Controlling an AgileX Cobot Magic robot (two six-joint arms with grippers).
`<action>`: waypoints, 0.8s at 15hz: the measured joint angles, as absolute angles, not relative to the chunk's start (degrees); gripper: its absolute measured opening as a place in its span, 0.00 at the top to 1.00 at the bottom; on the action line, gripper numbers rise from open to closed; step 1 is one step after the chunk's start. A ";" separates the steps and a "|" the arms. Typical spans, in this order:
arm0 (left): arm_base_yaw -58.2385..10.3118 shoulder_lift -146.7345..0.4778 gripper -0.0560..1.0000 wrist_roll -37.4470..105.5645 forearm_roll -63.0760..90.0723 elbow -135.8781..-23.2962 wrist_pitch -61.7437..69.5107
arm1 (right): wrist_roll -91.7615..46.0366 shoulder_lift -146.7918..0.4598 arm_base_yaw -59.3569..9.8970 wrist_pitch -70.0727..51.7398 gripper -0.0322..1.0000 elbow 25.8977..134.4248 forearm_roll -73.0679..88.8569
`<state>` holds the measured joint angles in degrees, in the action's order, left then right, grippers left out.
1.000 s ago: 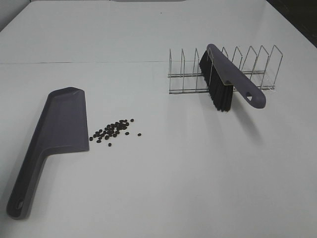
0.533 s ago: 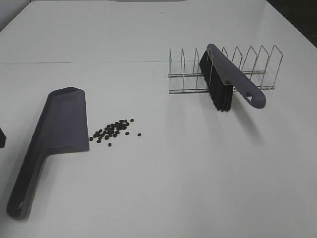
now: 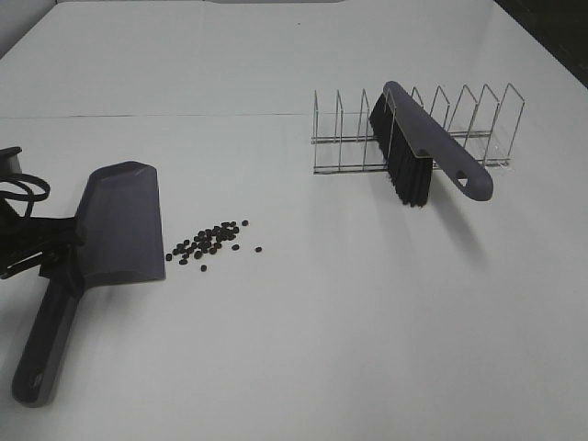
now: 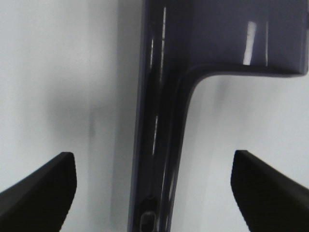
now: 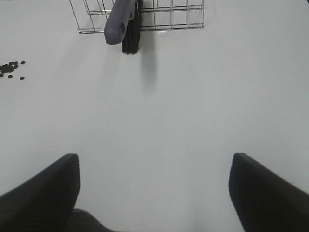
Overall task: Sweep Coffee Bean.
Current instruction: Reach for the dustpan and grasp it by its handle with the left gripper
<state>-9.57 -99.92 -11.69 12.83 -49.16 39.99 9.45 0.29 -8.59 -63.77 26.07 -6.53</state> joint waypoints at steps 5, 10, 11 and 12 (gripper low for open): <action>-9.57 -108.86 0.20 -12.83 13.12 -56.21 43.72 | 9.45 0.29 -8.59 -63.77 0.20 26.07 -6.53; -9.57 -112.87 0.21 -14.38 12.83 -57.52 45.55 | 9.45 0.29 -8.59 -63.77 0.20 26.07 -6.53; -9.57 -113.04 0.22 -14.50 12.78 -57.70 45.61 | 9.45 0.29 -8.59 -63.77 0.20 26.07 -6.59; -9.57 -113.33 0.23 -14.61 12.55 -57.81 45.78 | 9.45 0.29 -8.59 -63.77 0.20 26.07 -6.59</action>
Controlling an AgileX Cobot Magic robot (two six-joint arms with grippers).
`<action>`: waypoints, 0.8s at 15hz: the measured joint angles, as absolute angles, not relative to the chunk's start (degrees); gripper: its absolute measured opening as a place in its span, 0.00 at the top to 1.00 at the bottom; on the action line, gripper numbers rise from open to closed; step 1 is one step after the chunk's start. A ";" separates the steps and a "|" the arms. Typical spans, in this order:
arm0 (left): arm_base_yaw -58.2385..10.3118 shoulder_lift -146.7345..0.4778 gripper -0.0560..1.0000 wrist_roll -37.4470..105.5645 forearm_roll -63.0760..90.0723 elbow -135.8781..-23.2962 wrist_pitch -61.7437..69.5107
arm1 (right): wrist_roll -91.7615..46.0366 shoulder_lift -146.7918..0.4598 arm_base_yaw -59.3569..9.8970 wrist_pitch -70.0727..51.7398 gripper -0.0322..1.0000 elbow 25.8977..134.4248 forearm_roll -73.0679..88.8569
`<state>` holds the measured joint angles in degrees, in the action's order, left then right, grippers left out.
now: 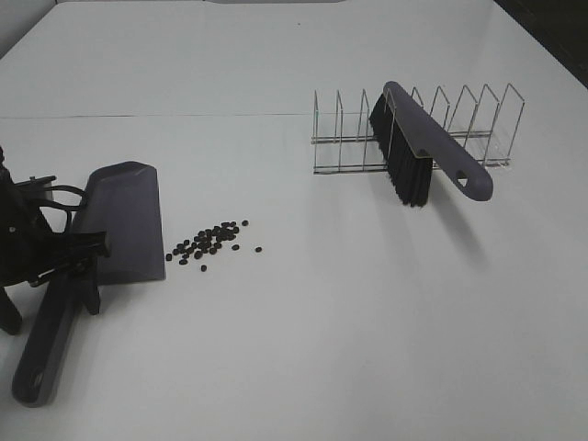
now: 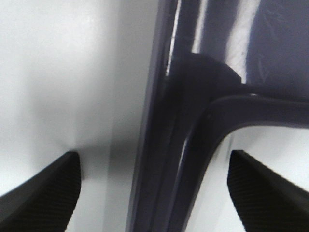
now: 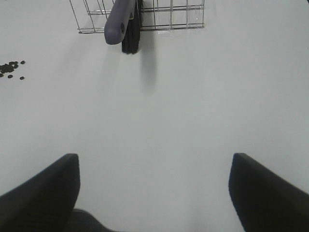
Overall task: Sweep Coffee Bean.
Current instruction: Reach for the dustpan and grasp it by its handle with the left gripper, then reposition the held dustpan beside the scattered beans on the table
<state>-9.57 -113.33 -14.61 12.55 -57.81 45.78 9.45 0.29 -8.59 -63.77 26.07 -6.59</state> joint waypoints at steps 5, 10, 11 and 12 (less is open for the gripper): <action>-9.68 -114.13 0.54 -14.95 7.68 -58.16 45.49 | 9.45 0.29 -8.59 -63.77 0.21 26.07 -6.59; -9.80 -114.13 0.64 -14.73 4.81 -58.21 43.43 | 9.45 0.29 -8.59 -63.77 0.22 26.07 -6.59; -9.91 -114.13 0.64 -14.73 3.44 -58.21 43.20 | 9.45 0.29 -8.59 -63.77 0.22 26.07 -6.59; -9.97 -114.08 0.63 -14.73 2.12 -58.21 43.14 | 9.45 0.29 -8.59 -63.77 0.22 26.07 -6.59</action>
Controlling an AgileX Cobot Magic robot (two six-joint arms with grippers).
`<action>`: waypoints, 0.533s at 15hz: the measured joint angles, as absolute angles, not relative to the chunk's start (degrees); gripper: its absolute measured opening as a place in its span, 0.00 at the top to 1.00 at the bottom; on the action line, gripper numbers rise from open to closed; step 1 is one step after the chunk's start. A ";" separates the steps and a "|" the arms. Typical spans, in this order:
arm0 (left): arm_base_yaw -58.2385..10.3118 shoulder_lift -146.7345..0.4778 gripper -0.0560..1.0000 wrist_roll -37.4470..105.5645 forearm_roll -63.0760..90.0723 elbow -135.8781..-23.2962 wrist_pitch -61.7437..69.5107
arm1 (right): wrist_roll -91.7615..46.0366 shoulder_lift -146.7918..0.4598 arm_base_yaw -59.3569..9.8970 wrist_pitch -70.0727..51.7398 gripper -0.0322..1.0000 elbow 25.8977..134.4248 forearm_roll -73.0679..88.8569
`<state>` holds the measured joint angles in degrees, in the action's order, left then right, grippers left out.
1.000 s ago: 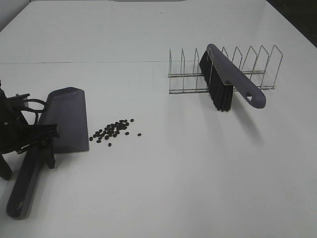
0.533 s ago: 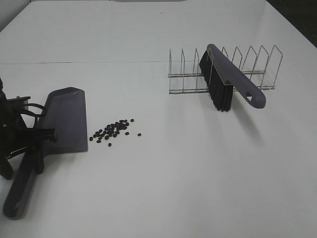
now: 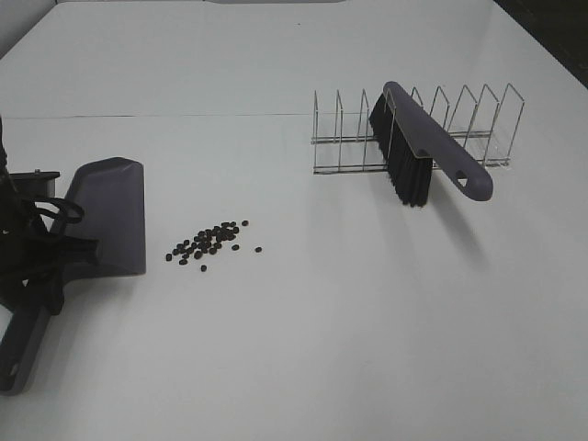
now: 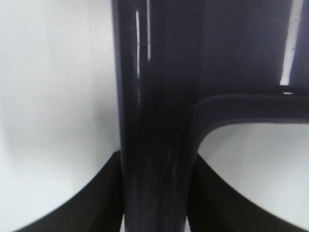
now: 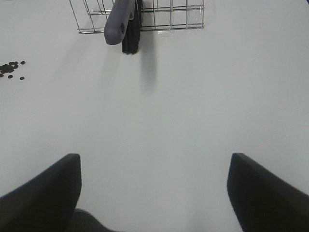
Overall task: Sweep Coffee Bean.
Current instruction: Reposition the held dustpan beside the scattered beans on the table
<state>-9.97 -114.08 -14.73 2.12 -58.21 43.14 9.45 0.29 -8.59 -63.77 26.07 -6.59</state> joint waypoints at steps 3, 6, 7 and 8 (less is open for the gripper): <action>-9.97 -111.55 0.63 -14.73 -2.81 -57.75 42.51 | 9.45 0.29 -8.59 -63.77 0.22 26.07 -6.59; -9.91 -104.74 0.63 -11.29 -5.73 -57.58 43.20 | 9.45 0.29 -8.59 -63.77 0.22 26.07 -6.59; -9.91 -102.85 0.63 -10.14 -6.93 -57.58 44.06 | 9.45 0.29 -8.59 -63.77 0.22 26.07 -6.59; -9.91 -101.30 0.63 -9.63 -8.25 -57.58 45.09 | 9.45 0.29 -8.59 -63.77 0.22 26.07 -6.59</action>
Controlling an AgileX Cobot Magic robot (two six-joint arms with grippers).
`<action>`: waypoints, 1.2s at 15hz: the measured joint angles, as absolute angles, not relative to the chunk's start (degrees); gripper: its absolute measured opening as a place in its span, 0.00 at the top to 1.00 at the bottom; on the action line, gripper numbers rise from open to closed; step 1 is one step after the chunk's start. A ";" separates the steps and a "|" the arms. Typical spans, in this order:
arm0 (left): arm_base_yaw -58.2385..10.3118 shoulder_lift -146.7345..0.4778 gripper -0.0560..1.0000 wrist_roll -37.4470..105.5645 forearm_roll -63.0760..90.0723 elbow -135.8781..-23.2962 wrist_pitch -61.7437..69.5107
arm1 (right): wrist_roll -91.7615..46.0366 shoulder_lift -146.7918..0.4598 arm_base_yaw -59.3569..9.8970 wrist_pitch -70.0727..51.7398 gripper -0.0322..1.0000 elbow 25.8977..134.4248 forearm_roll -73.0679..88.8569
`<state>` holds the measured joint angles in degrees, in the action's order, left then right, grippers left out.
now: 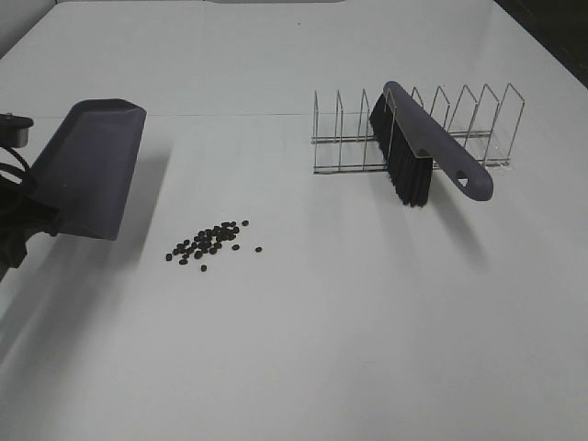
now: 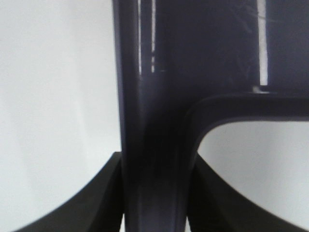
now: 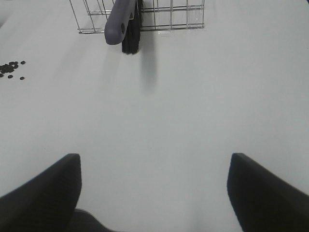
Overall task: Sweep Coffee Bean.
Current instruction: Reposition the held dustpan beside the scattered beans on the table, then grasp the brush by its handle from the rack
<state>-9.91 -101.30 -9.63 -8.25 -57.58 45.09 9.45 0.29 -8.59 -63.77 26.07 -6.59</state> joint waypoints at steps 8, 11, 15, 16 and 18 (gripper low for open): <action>-9.91 -96.31 0.63 -9.80 -10.77 -42.28 38.96 | 9.57 -3.04 -8.59 -63.94 0.22 27.39 -6.59; -9.91 -96.31 0.63 -9.63 -10.89 -42.28 35.98 | 9.57 -10.26 -8.59 -64.34 0.22 30.31 -6.59; -10.14 -96.31 0.63 -9.17 -11.29 -42.28 35.92 | 9.22 -22.63 -8.59 -65.03 0.22 37.47 -6.59; -11.00 -96.31 0.63 -9.17 -11.75 -42.28 36.15 | 8.31 -25.73 -8.59 -65.03 0.22 39.25 -6.59; -13.69 -96.31 0.63 -9.68 -12.66 -43.77 37.41 | 7.96 -32.43 -8.59 -64.97 0.22 43.72 -6.59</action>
